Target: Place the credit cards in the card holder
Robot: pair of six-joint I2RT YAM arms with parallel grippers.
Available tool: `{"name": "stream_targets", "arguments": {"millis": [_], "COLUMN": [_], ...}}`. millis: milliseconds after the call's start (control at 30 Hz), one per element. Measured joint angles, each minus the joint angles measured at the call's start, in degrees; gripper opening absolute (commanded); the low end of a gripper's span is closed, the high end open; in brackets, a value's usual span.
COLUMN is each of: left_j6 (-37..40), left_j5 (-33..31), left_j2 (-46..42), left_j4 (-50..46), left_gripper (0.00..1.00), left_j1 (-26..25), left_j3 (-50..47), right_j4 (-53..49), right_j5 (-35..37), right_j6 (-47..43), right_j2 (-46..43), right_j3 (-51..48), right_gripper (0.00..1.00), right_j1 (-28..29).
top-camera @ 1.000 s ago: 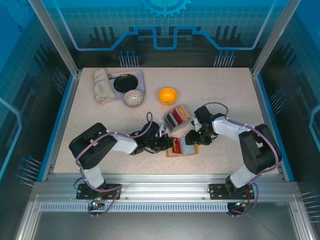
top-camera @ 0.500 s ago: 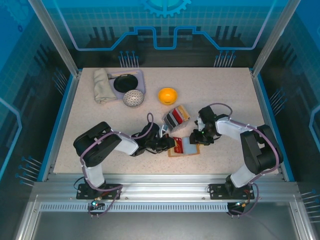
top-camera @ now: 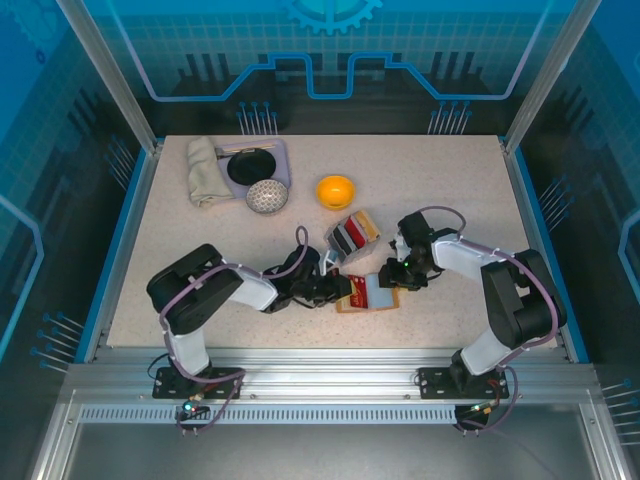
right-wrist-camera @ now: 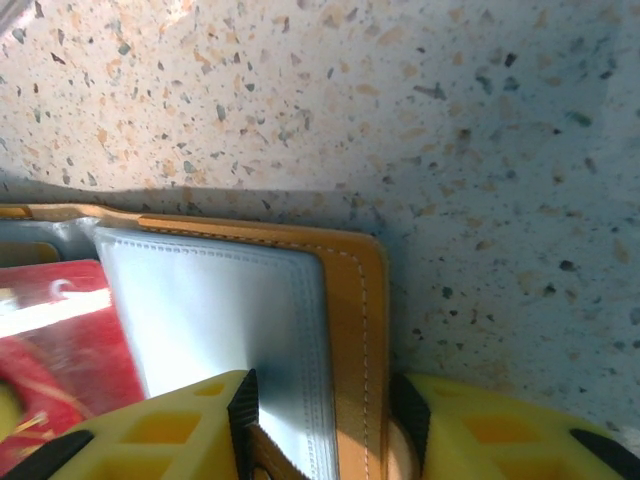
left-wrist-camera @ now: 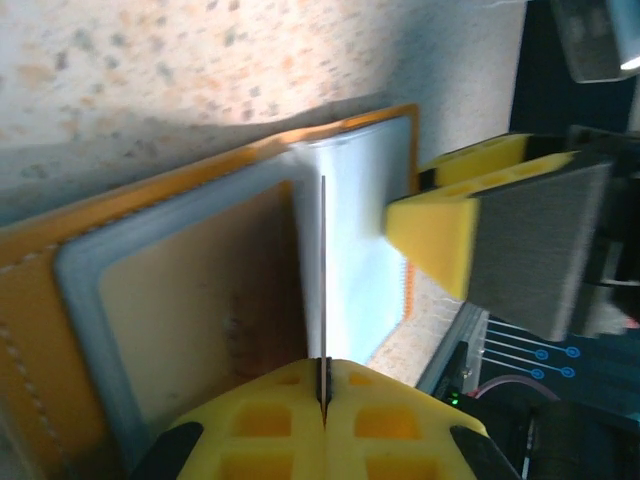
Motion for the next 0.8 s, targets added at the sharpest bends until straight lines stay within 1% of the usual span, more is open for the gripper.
{"name": "stream_targets", "arguments": {"millis": [200,300,800], "left_j6": [-2.60,-2.99,-3.41], "left_j5": [1.22,1.33,1.20], "left_j2": [3.54,4.15,4.70], "left_j4": [5.81,7.08,4.02], "left_gripper": [0.00,0.00,0.00], "left_j1": [-0.09,-0.44,-0.85], "left_j3": [0.57,0.92,3.69], "right_j4": [0.46,0.46,0.46], "right_j5": [-0.24,-0.37,-0.70], "right_j6": [0.00,0.02,0.09], "right_j2": [0.02,0.02,0.07], "right_j3": [-0.33,-0.35,-0.37], "right_gripper": [0.41,0.41,0.41], "right_j1": [-0.17,-0.35,-0.44]}}
